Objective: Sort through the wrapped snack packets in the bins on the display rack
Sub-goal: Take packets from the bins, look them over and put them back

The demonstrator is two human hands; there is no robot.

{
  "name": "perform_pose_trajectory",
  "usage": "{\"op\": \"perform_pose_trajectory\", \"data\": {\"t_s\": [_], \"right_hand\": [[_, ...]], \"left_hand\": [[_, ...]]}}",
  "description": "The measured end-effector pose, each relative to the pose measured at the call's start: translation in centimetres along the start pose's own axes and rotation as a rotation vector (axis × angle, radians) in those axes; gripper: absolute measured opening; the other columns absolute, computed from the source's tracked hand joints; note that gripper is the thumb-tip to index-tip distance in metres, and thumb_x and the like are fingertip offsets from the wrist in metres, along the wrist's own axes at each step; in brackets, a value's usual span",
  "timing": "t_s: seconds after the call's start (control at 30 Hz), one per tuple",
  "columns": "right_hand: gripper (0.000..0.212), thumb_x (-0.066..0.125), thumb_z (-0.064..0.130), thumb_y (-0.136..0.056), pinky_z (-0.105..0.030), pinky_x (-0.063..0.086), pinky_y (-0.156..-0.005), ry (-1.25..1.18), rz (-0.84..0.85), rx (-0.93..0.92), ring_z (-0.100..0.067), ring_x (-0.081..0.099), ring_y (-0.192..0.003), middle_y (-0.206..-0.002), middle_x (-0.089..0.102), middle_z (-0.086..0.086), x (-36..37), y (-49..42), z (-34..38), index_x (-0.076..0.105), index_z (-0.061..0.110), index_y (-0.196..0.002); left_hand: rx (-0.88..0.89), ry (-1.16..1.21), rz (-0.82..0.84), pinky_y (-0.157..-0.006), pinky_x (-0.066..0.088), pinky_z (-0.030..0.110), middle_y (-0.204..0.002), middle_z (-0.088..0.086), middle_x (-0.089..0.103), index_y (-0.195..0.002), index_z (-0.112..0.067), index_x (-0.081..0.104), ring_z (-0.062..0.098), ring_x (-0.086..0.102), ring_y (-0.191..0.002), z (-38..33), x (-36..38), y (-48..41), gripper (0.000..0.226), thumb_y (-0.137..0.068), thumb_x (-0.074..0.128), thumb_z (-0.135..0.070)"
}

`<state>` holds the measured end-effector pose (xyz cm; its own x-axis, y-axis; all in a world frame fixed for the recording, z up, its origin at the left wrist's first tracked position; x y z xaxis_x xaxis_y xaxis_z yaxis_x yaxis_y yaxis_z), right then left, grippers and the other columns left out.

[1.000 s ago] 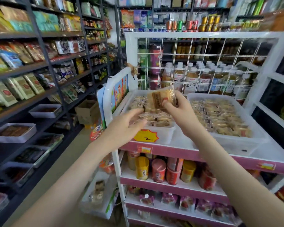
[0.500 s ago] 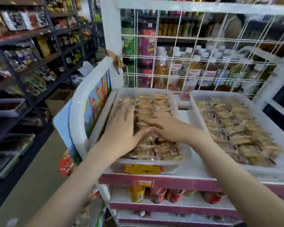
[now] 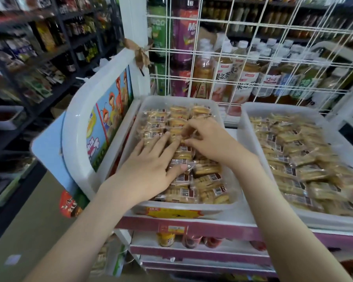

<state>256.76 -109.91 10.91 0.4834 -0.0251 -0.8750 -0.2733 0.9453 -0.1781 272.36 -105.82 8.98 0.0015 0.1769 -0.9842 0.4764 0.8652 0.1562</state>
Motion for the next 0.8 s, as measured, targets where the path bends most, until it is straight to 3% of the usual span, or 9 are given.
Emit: {"op": "perform_pose_trajectory", "data": {"t_s": [0.13, 0.3, 0.43, 0.53, 0.63, 0.7, 0.8], "right_hand": [[0.018, 0.07, 0.02, -0.084, -0.025, 0.044, -0.081, -0.06, -0.002, 0.041, -0.014, 0.054, -0.093, -0.097, 0.059, 0.002, -0.3, -0.5, -0.3, 0.055, 0.022, -0.092], [0.014, 0.072, 0.028, -0.082, -0.03, 0.045, -0.09, 0.004, 0.093, 0.042, -0.014, 0.054, -0.101, -0.095, 0.063, 0.007, -0.1, -1.4, -0.7, 0.061, 0.031, -0.091], [0.018, 0.071, 0.026, -0.083, -0.028, 0.046, -0.09, 0.089, 0.134, 0.057, -0.007, 0.054, -0.096, -0.1, 0.064, 0.007, -0.5, -1.9, -0.3, 0.068, 0.025, -0.101], [0.026, 0.068, 0.027, -0.084, -0.035, 0.044, -0.097, 0.174, 0.197, 0.066, -0.013, 0.053, -0.105, -0.109, 0.064, 0.004, -0.5, -2.3, 0.0, 0.067, 0.024, -0.109], [0.034, 0.061, 0.032, -0.089, -0.05, 0.029, -0.109, 0.351, 0.299, 0.083, -0.023, 0.037, -0.127, -0.128, 0.054, -0.001, -0.2, -2.3, 0.2, 0.059, 0.028, -0.123], [0.037, 0.058, 0.032, -0.092, -0.051, 0.022, -0.112, 0.425, 0.321, 0.096, -0.025, 0.027, -0.134, -0.138, 0.045, -0.004, -0.3, -2.1, 0.4, 0.055, 0.026, -0.129], [0.035, 0.058, 0.032, -0.092, -0.046, 0.022, -0.11, 0.384, 0.261, 0.101, -0.024, 0.027, -0.133, -0.137, 0.046, -0.004, -0.7, -1.6, 0.5, 0.058, 0.025, -0.126]], "left_hand": [[-0.009, 0.014, -0.002, -0.119, -0.011, 0.038, -0.159, -0.006, -0.024, -0.151, -0.034, -0.017, 0.013, -0.019, -0.146, 0.0, -0.1, 0.2, 0.07, -0.092, 0.007, -0.064], [0.012, 0.042, 0.002, -0.116, -0.013, 0.037, -0.159, -0.005, -0.025, -0.15, -0.041, -0.012, 0.016, -0.021, -0.146, 0.3, -0.2, 0.2, 0.067, -0.092, 0.01, -0.066], [0.039, 0.063, 0.0, -0.117, -0.012, 0.04, -0.159, -0.002, -0.023, -0.151, -0.046, -0.006, 0.019, -0.019, -0.147, 0.3, -0.2, 0.1, 0.064, -0.093, 0.012, -0.066], [0.049, 0.066, 0.005, -0.118, -0.01, 0.042, -0.16, 0.0, -0.022, -0.151, -0.046, -0.002, 0.022, -0.018, -0.148, 0.3, -0.3, -0.1, 0.062, -0.094, 0.015, -0.065], [0.063, 0.065, 0.004, -0.118, -0.009, 0.043, -0.16, 0.001, -0.023, -0.151, -0.045, 0.001, 0.024, -0.016, -0.148, 0.2, -0.4, -0.1, 0.061, -0.095, 0.017, -0.064], [0.064, 0.065, 0.008, -0.118, -0.009, 0.043, -0.158, 0.003, -0.026, -0.151, -0.045, 0.001, 0.024, -0.017, -0.148, 0.2, -0.4, 0.0, 0.061, -0.095, 0.017, -0.064], [0.05, 0.088, 0.01, -0.118, -0.01, 0.041, -0.156, 0.006, -0.031, -0.151, -0.044, -0.006, 0.024, -0.019, -0.147, 0.2, -0.4, 0.2, 0.064, -0.095, 0.016, -0.065]]}}
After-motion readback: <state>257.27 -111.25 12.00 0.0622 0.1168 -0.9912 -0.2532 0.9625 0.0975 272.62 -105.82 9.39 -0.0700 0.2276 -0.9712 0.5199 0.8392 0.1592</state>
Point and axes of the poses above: each hand's wrist, its own y-axis away from the middle knuckle, its own x-axis out of the palm, z = x × y, the point moved 3 cm from there along -y, towards the middle knuckle
